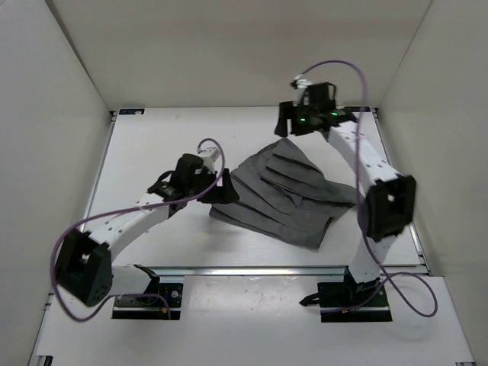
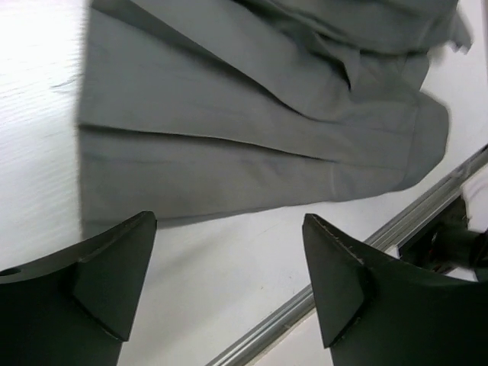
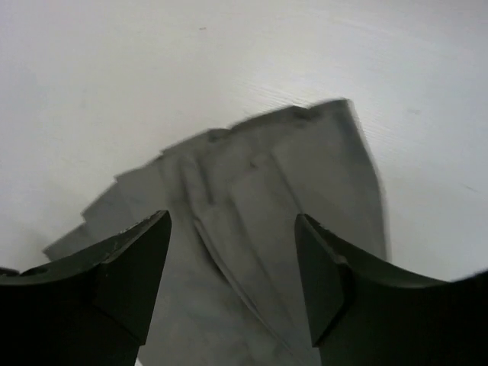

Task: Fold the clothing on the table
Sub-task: Move the skirt to the center of the board

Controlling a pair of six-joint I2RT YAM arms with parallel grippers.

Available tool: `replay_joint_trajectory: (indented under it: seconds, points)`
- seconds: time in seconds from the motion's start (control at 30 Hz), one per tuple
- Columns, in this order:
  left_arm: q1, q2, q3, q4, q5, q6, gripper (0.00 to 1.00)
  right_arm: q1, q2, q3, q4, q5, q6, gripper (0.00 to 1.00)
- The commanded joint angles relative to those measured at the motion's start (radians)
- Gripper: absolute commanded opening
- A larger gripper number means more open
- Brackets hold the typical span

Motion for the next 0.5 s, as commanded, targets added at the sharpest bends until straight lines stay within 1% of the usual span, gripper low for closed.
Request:
replay_joint_trajectory:
  seconds: [0.0, 0.03, 0.07, 0.1, 0.13, 0.2, 0.23, 0.3, 0.33, 0.37, 0.47]
  points:
    - [-0.071, 0.127, 0.081, 0.101, 0.068, 0.037, 0.91, -0.045, -0.257, -0.231, 0.077, 0.086, -0.014, 0.65]
    - [-0.094, 0.172, 0.09, 0.116, 0.074, 0.054, 0.93, -0.058, -0.316, -0.282, 0.102, 0.101, -0.014, 0.71]
    - [-0.107, 0.193, 0.104, 0.137, 0.074, 0.049, 0.99, -0.081, -0.344, -0.358, 0.116, 0.098, -0.005, 0.73]
    - [-0.124, 0.23, 0.113, 0.139, 0.064, 0.059, 0.99, -0.093, -0.385, -0.418, 0.116, 0.094, 0.012, 0.76]
    - [-0.148, 0.268, 0.122, 0.16, 0.065, 0.069, 0.99, -0.119, -0.417, -0.443, 0.116, 0.088, 0.012, 0.79]
    - [-0.168, 0.325, 0.138, 0.188, 0.068, 0.074, 0.99, -0.171, -0.46, -0.549, 0.104, 0.069, 0.026, 0.82]
    - [-0.185, 0.363, 0.142, 0.208, 0.089, 0.075, 0.99, -0.177, -0.488, -0.599, 0.108, 0.066, 0.032, 0.83]
    - [-0.205, 0.411, 0.148, 0.254, 0.102, 0.071, 0.99, -0.211, -0.522, -0.649, 0.113, 0.059, 0.035, 0.84]
    - [-0.217, 0.434, 0.157, 0.272, 0.107, 0.057, 0.94, -0.216, -0.536, -0.681, 0.114, 0.052, 0.036, 0.83]
    - [-0.22, 0.468, 0.161, 0.276, 0.094, 0.051, 0.87, -0.228, -0.56, -0.693, 0.117, 0.051, 0.041, 0.83]
    - [-0.239, 0.519, 0.184, 0.269, 0.05, 0.043, 0.73, -0.265, -0.585, -0.738, 0.12, 0.031, 0.036, 0.83]
